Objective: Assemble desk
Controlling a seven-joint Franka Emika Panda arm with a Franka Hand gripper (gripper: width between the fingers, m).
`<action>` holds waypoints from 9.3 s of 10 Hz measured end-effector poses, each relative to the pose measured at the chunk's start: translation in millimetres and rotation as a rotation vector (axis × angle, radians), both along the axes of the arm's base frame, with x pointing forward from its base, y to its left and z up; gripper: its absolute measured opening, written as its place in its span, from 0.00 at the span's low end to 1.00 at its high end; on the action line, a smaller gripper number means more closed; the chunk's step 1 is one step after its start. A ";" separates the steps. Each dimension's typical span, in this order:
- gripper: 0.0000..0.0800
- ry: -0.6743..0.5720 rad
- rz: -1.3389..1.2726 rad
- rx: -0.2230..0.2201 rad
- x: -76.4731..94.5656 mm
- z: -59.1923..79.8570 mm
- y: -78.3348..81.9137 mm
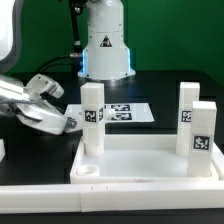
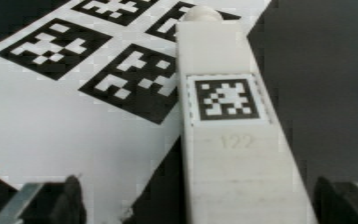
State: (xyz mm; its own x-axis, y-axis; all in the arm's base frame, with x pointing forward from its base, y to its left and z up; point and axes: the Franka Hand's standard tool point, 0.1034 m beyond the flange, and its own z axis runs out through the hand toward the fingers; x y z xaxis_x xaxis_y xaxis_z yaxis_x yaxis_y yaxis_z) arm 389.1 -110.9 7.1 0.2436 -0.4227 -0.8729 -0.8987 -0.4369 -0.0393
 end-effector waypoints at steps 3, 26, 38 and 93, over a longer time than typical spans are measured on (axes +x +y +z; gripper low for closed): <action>0.48 0.001 -0.002 0.000 -0.8 -0.4 -0.5; 0.36 -1.089 0.428 -0.972 221.3 189.0 27.7; 0.36 -1.201 0.695 -1.018 228.3 156.0 57.6; 0.81 -0.895 0.569 -0.765 238.8 106.8 62.2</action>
Offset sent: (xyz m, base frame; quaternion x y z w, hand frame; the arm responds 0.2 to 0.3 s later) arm 0.0000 0.0000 0.0000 0.0000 0.0000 0.0000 1.0000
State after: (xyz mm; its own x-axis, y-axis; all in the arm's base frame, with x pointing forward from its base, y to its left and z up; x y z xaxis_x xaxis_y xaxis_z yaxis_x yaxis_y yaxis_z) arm 627.9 -48.7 113.9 0.9188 -0.3824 0.0975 -0.3736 -0.9225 -0.0976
